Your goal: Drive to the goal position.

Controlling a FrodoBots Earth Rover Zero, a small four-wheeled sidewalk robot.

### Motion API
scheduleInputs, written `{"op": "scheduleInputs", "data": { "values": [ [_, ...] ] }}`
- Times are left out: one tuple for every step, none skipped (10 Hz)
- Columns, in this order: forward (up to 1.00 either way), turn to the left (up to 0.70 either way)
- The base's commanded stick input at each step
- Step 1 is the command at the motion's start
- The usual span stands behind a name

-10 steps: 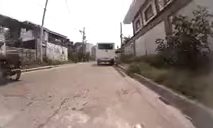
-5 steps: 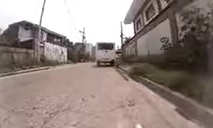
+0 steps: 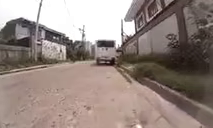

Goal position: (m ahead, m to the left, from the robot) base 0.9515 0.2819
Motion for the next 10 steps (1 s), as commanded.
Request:
{"op": "scheduleInputs", "data": {
  "values": [
    [0.85, 0.00],
    [0.85, 0.01],
    [0.85, 0.05],
    [0.85, 0.09],
    [0.85, 0.00],
    [0.85, 0.00],
    [0.85, 0.00],
    [0.85, 0.01],
    [0.85, 0.04],
    [0.85, 0.08]
  ]
}}
